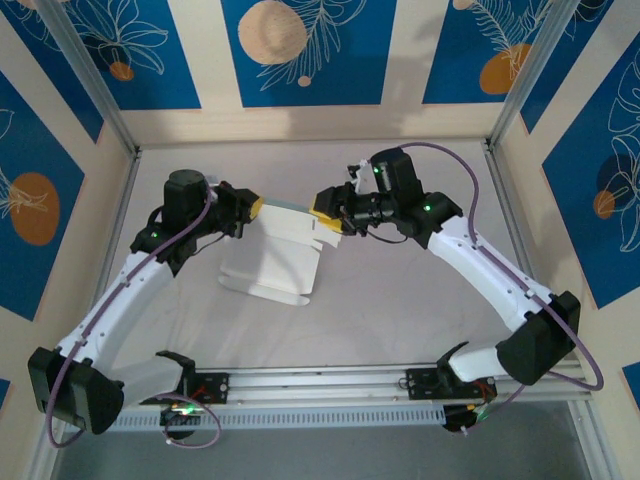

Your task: Fold the paper box

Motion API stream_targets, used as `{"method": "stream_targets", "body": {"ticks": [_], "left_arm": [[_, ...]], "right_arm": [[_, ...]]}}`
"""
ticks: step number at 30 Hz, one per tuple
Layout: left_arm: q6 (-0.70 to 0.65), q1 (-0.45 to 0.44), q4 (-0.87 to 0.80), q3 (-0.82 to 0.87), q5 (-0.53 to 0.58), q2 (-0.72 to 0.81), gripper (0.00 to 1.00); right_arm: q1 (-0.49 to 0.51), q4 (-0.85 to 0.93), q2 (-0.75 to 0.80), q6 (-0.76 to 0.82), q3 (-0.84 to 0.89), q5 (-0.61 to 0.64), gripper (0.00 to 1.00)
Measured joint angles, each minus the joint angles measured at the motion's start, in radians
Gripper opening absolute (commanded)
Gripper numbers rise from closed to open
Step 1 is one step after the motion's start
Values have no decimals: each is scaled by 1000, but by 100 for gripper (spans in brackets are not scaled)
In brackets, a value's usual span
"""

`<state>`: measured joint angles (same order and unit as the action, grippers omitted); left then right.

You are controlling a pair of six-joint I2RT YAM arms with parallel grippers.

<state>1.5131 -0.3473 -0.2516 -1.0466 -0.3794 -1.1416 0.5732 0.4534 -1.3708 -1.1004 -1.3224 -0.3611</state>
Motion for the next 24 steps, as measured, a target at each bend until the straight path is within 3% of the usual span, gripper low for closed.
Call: {"method": "stream_targets", "body": {"ticks": [10,19,24], "left_arm": [[0,-7,0,0,23,21,0],[0,-27,-1,0,50,21,0],[0,-36,0,0,68,21,0]], "right_arm": [[-3,5,-34,-2,2,13,44],[26,2,-90,-35,-35,15,51],[42,-4,-120,-63,-58,19,47]]}}
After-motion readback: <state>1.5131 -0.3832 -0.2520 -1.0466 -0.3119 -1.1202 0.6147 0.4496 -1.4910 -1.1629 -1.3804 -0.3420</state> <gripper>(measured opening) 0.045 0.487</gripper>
